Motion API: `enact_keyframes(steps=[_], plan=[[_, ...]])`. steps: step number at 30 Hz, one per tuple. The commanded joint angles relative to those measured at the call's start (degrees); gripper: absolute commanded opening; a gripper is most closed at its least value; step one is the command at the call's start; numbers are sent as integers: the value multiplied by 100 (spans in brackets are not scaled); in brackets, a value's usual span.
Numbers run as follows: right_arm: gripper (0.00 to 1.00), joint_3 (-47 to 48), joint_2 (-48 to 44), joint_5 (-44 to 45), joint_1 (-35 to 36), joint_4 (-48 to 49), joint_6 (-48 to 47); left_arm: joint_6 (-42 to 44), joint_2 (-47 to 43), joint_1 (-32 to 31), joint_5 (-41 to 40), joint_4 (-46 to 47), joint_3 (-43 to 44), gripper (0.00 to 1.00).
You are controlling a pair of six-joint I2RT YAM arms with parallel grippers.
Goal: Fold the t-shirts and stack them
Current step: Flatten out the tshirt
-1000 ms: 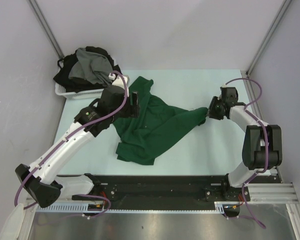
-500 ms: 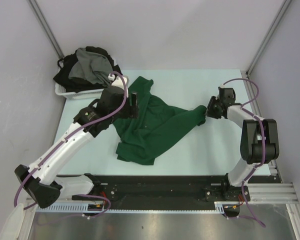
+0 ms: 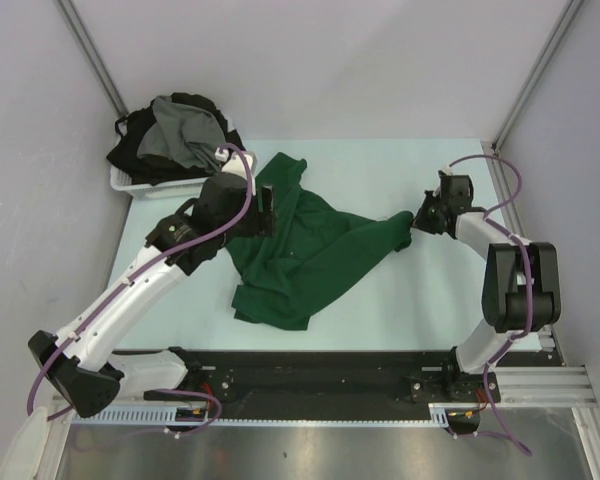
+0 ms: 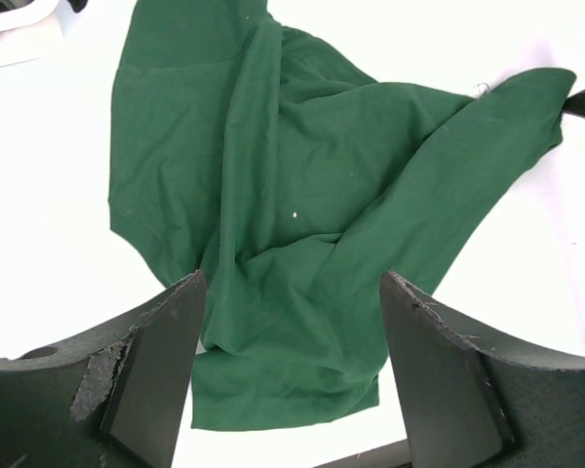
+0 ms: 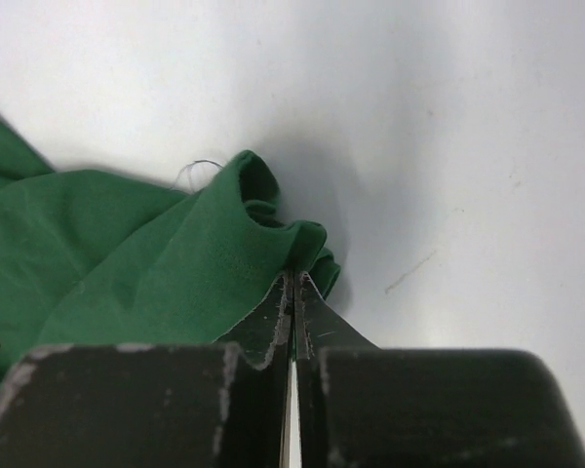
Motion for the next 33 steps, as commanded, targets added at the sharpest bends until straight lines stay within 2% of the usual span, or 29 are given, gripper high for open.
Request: enact_keyframes(steps=[1, 8, 17, 18, 19, 24, 25, 28, 33], plan=[[0, 155, -669, -15, 41, 38, -181, -13, -137, -45, -34, 151, -45, 77], [0, 559, -1144, -129, 85, -216, -234, -30, -101, -54, 36, 247, -62, 77], [0, 595, -1207, -85, 261, -647, -331, -144, -145, -63, 62, 300, -422, 77], [8, 569, -1172, 28, 270, -726, -348, -188, -171, -63, 89, 318, -449, 77], [19, 438, -1154, 64, 244, -779, -375, -206, -189, -63, 89, 352, -475, 77], [41, 103, -1267, 362, 156, -701, -454, -171, -154, -72, 124, 370, -405, 77], [49, 77, -1286, 424, 147, -683, -471, -154, -145, -72, 133, 353, -397, 77], [55, -11, -1207, 486, 15, -674, -463, -109, -136, -72, 124, 353, -370, 77], [59, -424, -1075, 135, -108, -271, -85, -83, -163, -72, 133, 370, -361, 77]])
